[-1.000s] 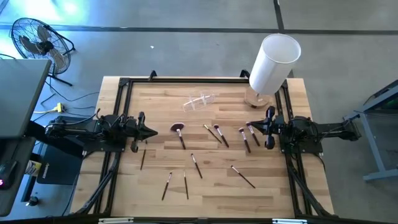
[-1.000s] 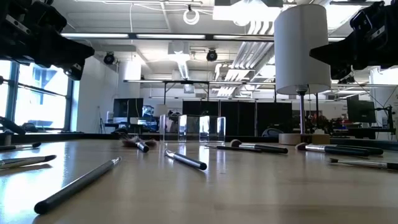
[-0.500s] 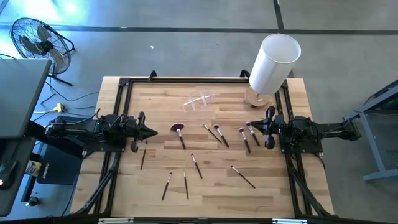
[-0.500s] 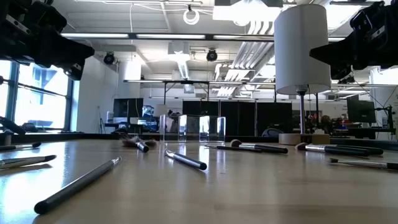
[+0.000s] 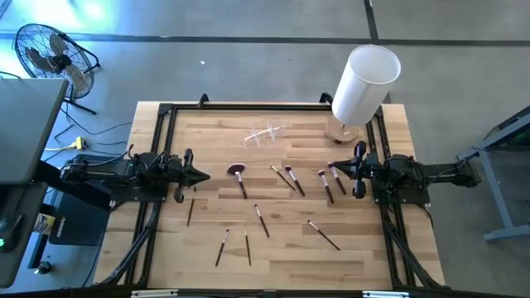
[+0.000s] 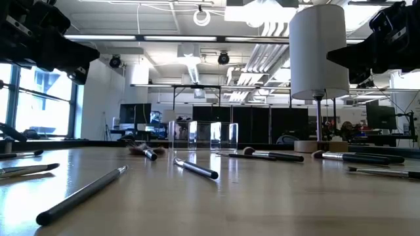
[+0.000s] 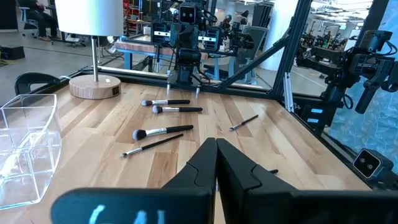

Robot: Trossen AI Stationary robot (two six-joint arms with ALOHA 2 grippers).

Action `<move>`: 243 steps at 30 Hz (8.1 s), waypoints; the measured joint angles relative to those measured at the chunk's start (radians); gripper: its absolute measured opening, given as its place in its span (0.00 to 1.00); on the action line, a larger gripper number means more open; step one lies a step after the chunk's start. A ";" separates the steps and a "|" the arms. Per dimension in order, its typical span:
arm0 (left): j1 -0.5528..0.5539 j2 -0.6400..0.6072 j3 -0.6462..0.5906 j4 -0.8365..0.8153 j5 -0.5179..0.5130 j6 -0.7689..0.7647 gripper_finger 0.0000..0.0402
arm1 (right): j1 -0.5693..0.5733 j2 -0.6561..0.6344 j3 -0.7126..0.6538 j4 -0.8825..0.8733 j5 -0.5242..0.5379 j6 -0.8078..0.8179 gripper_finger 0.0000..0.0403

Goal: Put items in baskets/containers

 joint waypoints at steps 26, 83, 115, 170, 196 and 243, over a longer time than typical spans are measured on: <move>0.000 0.000 -0.002 0.025 -0.011 -0.013 0.00 | 0.000 0.000 0.000 0.000 0.000 0.000 0.00; -0.026 1.110 0.411 -0.704 -0.063 -1.393 0.44 | 0.000 0.000 0.000 0.000 0.000 0.000 0.00; -0.023 1.147 0.909 -0.388 -0.525 -0.635 0.00 | 0.000 0.002 0.000 -0.001 0.000 0.000 0.00; 0.549 1.456 0.499 1.099 -0.009 -0.213 0.22 | 0.000 0.002 0.000 0.000 -0.003 0.000 0.00; -0.135 1.193 0.745 -0.147 -0.401 -0.603 0.00 | 0.000 0.002 0.000 0.020 0.008 -0.001 0.00; -0.203 1.187 0.742 -0.435 -0.280 -0.429 0.00 | 0.001 0.002 0.000 0.296 0.199 0.403 0.00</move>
